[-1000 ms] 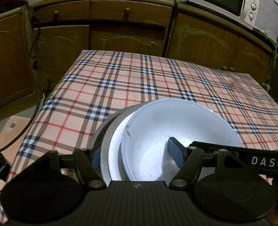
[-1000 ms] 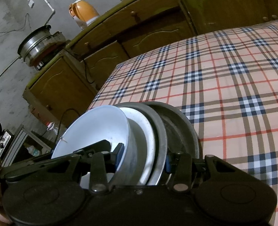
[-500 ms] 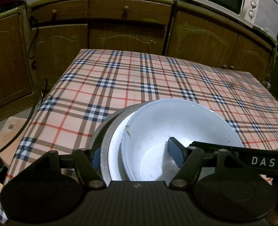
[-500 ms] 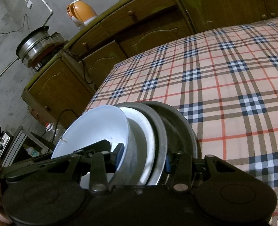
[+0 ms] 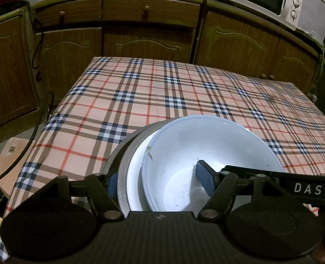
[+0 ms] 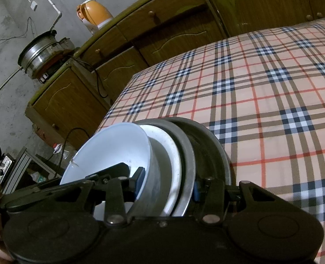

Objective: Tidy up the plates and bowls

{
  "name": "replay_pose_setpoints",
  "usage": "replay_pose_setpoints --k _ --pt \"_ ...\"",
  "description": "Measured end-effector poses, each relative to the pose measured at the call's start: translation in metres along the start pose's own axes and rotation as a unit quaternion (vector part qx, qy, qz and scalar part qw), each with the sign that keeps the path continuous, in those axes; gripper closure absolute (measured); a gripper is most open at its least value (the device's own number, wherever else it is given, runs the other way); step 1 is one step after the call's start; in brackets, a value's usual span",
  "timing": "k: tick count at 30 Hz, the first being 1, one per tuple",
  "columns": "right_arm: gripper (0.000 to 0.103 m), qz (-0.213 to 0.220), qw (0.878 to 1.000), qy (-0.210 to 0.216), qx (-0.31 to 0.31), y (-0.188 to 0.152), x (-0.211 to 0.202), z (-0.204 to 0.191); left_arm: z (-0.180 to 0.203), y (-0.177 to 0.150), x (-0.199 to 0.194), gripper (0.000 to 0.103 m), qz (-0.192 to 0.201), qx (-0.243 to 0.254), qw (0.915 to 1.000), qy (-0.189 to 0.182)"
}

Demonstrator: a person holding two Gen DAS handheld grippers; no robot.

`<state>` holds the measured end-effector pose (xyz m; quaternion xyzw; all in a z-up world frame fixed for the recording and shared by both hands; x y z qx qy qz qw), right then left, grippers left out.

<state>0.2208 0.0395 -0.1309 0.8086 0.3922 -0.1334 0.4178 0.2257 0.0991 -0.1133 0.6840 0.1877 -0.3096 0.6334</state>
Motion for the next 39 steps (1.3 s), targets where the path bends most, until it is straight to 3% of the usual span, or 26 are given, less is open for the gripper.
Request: replay_pose_setpoints --k 19,24,27,29,32,36,39 --pt "0.051 -0.006 1.0 -0.003 -0.002 0.0 0.007 0.003 0.002 -0.001 0.002 0.031 0.006 0.001 1.0 0.0" --pt "0.043 -0.004 1.0 -0.01 -0.007 0.001 0.005 0.003 0.002 -0.001 0.001 0.029 0.01 0.007 0.9999 0.008" --pt "0.032 0.013 1.0 -0.02 -0.011 0.006 -0.002 0.004 -0.001 0.0 0.0 0.03 0.011 0.004 0.9999 0.01" --pt "0.032 0.021 0.999 -0.037 -0.017 0.01 -0.007 0.007 -0.002 0.0 -0.001 0.031 0.011 0.003 0.9999 0.01" --pt "0.032 0.03 0.999 -0.03 -0.02 0.012 -0.019 0.006 -0.001 0.0 -0.004 0.029 0.012 0.015 0.9996 0.02" --pt "0.032 0.05 0.997 -0.031 -0.057 0.012 -0.044 -0.005 -0.006 0.0 -0.019 0.02 0.026 0.016 0.9984 0.047" --pt "0.031 0.062 0.993 -0.038 -0.091 0.008 -0.066 -0.014 -0.014 -0.002 -0.036 0.019 0.036 0.004 0.9974 0.062"
Point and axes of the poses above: each gripper's, at about its wrist camera, not at the fingertips, and x roughly the way its jaws point, z to its right, y to its top, the point moved 10 cm from there along x, roughly the way its jaws point, and after that the axes turned 8 degrees about x, right-handed, at the moved point
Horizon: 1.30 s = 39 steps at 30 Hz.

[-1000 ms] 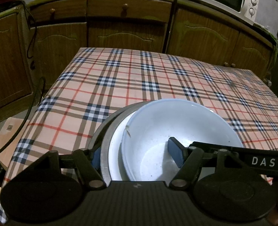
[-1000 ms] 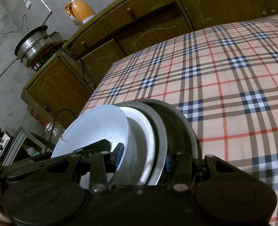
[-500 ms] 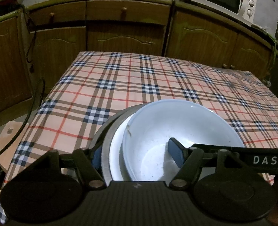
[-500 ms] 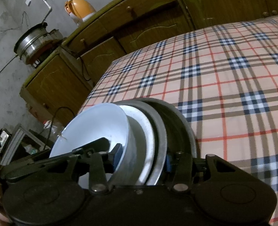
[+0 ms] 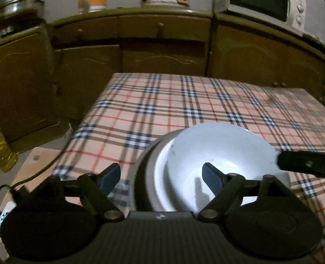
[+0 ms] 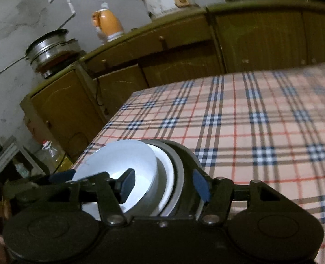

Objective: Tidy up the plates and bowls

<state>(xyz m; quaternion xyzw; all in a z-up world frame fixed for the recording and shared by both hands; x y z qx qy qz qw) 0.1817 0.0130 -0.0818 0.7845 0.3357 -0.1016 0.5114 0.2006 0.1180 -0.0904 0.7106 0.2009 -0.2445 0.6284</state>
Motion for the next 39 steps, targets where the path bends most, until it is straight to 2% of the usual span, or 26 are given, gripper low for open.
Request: replay_pose_setpoints --k 4,8,10,15,18,28,39 --pt "0.03 -0.001 0.999 -0.016 -0.028 -0.013 -0.03 -0.004 -0.006 0.0 -0.033 0.01 0.021 -0.024 0.9993 0.018" --pt "0.028 -0.013 0.998 -0.026 -0.052 -0.037 -0.054 -0.01 0.005 -0.011 -0.061 0.007 0.015 -0.04 0.999 0.008" --pt "0.028 -0.021 0.997 -0.036 -0.062 -0.048 -0.063 -0.011 0.013 -0.02 -0.074 0.0 0.011 -0.04 0.9991 0.013" --pt "0.026 -0.033 0.996 -0.059 -0.062 -0.067 -0.083 -0.011 0.031 -0.037 -0.103 0.0 -0.001 -0.031 0.9993 0.019" --pt "0.025 -0.031 0.995 -0.066 -0.068 -0.075 -0.094 -0.013 0.033 -0.044 -0.115 0.0 -0.008 -0.025 0.9987 0.043" --pt "0.023 -0.019 0.995 -0.055 -0.08 -0.085 -0.124 -0.023 0.043 -0.056 -0.141 0.0 -0.01 -0.002 0.9969 0.078" --pt "0.023 -0.016 0.996 -0.049 -0.075 -0.087 -0.14 -0.018 0.054 -0.06 -0.152 0.0 -0.006 -0.001 0.9965 0.083"
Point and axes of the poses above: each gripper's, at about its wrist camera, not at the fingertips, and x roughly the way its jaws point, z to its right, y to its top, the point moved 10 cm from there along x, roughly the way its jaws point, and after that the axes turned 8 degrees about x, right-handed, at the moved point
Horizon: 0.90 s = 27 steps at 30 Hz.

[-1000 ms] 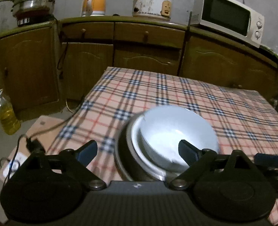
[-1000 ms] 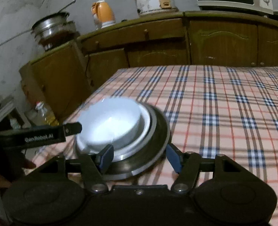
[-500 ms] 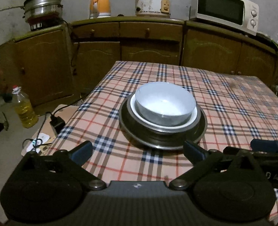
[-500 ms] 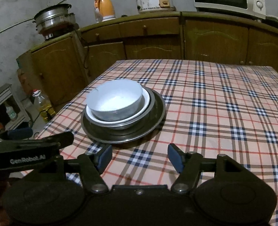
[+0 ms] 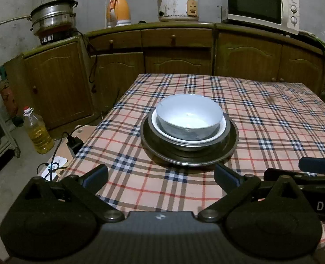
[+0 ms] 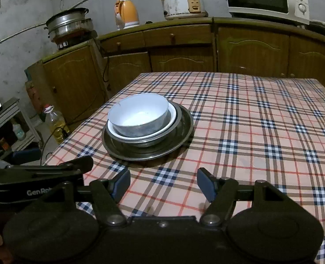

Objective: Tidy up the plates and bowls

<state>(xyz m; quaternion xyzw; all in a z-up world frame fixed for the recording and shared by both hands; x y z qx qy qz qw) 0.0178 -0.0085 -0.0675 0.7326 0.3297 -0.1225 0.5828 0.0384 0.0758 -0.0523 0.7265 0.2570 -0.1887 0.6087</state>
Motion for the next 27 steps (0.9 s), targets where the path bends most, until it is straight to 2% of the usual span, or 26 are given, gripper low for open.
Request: replay_pose_setpoints --k 27 --pt "0.023 0.006 1.0 0.005 0.008 -0.0011 -0.0062 0.0084 0.0073 0.0012 -0.0037 0.0 0.007 0.0 1.0 0.004"
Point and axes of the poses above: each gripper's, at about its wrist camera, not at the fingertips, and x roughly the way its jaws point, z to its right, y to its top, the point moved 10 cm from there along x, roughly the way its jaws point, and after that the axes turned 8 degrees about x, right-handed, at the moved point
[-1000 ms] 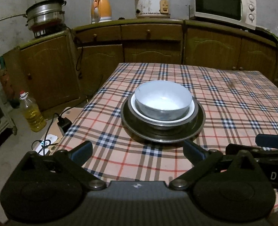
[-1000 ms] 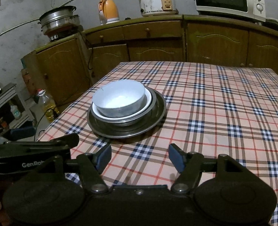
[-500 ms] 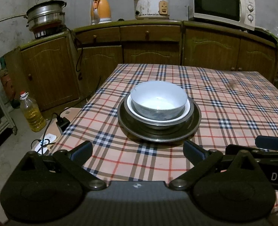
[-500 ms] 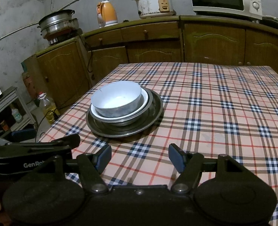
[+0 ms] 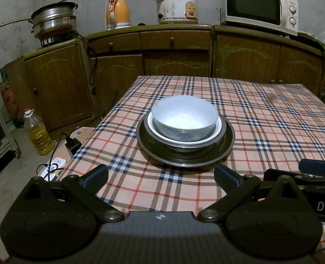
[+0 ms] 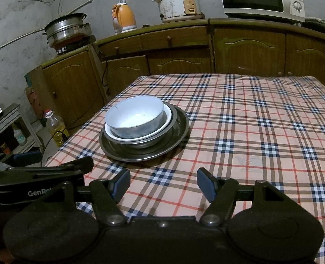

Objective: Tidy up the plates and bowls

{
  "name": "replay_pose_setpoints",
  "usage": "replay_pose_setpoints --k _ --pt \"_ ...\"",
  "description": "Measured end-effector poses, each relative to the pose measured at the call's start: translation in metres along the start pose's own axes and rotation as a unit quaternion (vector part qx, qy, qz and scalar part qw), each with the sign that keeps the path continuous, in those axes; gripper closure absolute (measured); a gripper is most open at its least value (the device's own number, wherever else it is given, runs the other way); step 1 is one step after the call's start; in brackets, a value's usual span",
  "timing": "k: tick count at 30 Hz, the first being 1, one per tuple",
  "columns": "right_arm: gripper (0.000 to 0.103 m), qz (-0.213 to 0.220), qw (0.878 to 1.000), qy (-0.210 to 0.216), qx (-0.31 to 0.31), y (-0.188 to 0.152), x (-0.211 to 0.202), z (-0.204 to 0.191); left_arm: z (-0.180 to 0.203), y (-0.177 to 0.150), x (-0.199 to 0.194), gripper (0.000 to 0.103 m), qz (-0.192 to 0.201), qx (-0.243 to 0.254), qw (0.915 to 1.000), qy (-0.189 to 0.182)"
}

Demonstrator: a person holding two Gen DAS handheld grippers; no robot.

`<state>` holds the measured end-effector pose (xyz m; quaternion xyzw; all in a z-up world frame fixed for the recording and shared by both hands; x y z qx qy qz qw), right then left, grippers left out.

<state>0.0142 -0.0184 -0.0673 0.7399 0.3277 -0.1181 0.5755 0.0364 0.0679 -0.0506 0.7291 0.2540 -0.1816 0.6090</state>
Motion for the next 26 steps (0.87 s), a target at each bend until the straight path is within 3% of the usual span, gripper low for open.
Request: replay_pose_setpoints --k 26 --pt "0.023 -0.003 1.0 -0.001 0.004 -0.0016 0.0025 0.0026 0.0039 -0.0027 0.0053 0.0 -0.004 -0.003 1.0 -0.006"
Point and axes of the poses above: each gripper's, at about its wrist camera, not at the fingertips, and x roughly the way its jaws point, z to its right, y to its top, the point moved 10 cm from there along x, roughly the way its jaws point, and after that the axes turned 8 degrees about x, right-handed, at the moved point
